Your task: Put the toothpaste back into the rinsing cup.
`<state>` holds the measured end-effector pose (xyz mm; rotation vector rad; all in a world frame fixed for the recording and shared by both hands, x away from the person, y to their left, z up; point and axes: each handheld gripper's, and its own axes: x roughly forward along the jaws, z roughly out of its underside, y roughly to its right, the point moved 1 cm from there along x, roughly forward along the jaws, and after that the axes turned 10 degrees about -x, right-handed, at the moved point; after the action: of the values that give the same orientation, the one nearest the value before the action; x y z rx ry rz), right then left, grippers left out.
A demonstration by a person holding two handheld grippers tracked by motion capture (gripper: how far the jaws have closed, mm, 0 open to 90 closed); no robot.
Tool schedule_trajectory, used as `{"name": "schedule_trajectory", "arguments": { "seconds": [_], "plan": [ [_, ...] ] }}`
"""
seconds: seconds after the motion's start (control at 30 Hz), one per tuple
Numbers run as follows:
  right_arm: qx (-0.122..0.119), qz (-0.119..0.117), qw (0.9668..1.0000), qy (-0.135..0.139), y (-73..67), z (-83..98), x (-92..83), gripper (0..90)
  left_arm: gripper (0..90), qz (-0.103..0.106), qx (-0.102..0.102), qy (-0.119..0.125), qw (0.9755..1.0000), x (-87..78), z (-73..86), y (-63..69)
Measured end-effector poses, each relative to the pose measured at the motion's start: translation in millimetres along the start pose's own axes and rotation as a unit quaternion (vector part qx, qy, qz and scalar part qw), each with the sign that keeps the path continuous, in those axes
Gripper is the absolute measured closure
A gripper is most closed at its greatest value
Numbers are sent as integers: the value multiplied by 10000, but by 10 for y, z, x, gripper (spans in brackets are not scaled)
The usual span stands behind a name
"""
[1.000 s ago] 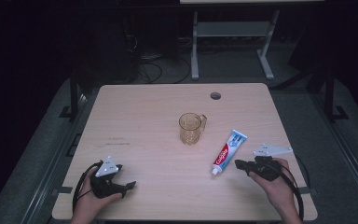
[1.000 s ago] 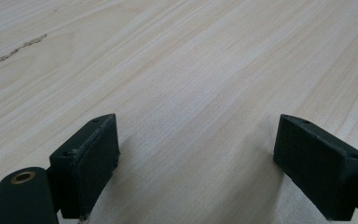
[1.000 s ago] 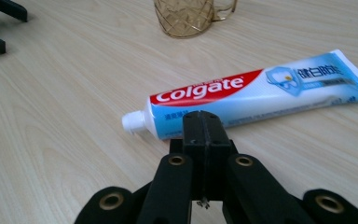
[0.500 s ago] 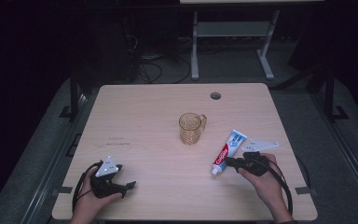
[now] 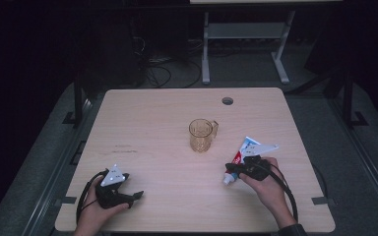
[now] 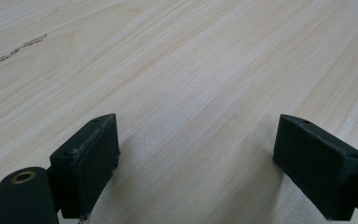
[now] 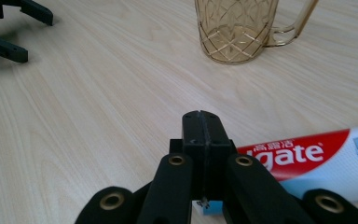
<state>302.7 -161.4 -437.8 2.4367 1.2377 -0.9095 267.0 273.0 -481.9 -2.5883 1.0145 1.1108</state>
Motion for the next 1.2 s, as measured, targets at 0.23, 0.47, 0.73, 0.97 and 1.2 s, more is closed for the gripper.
{"name": "schedule_trajectory", "arguments": {
  "seconds": [0.23,0.47,0.73,0.97,1.2],
  "plan": [
    [-65,-84,9998,-151,-24,-34,173,900,134,0,0,-2,10000,-1,0,0],
    [-73,-103,9995,-300,-39,-21,258,900,134,2,0,-7,10000,-1,-1,0],
    [-64,-61,9991,-416,-22,14,288,900,134,2,0,-4,10000,-1,0,1],
    [-40,-30,9989,-457,-20,25,277,900,136,3,4,-3,10000,-2,0,1],
    [-12,-1,9989,-476,-12,64,238,900,137,5,8,0,10000,-3,1,2]
  ]
}}
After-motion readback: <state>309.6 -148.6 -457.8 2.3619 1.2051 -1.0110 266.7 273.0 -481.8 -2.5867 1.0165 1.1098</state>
